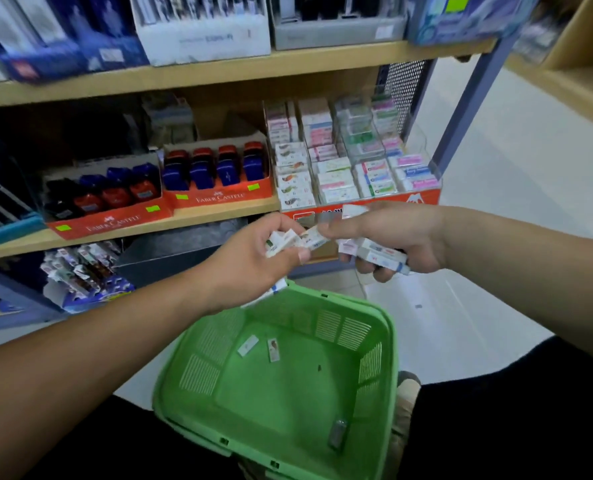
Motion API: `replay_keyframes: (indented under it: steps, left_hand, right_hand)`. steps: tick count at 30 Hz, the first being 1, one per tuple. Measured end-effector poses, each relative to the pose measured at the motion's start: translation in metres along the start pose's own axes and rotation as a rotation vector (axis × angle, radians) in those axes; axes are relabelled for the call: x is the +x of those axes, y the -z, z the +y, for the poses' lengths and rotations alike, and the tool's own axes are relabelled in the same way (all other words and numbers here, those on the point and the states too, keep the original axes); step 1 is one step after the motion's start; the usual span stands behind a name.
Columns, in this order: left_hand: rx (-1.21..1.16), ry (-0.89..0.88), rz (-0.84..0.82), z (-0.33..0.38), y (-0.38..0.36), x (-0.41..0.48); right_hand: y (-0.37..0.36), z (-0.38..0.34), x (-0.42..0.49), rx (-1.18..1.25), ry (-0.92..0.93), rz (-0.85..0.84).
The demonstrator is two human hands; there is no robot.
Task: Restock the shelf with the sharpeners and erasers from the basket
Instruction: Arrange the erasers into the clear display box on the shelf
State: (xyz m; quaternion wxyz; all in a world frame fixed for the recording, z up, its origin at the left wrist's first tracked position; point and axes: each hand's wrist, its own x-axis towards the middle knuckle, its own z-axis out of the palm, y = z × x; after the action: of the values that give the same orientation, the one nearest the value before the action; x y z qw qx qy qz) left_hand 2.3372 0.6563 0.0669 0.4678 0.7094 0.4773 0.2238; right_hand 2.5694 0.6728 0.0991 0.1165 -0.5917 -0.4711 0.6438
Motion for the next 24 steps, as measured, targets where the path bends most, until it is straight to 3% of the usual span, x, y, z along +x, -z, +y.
replay_keyframes:
  steps: [9, 18, 24]
  left_hand:
    - [-0.193, 0.084, 0.258, -0.01, 0.024, 0.029]
    - [-0.113, 0.067, 0.251, 0.003, 0.019, 0.05]
    - [-0.124, 0.085, 0.31, 0.015, 0.04, 0.088]
  right_hand:
    - [0.012, -0.016, 0.024, 0.054, 0.035, 0.14]
    - [0.019, -0.02, 0.036, 0.158, 0.034, 0.211]
    - [0.024, -0.044, 0.054, 0.328, 0.147, 0.214]
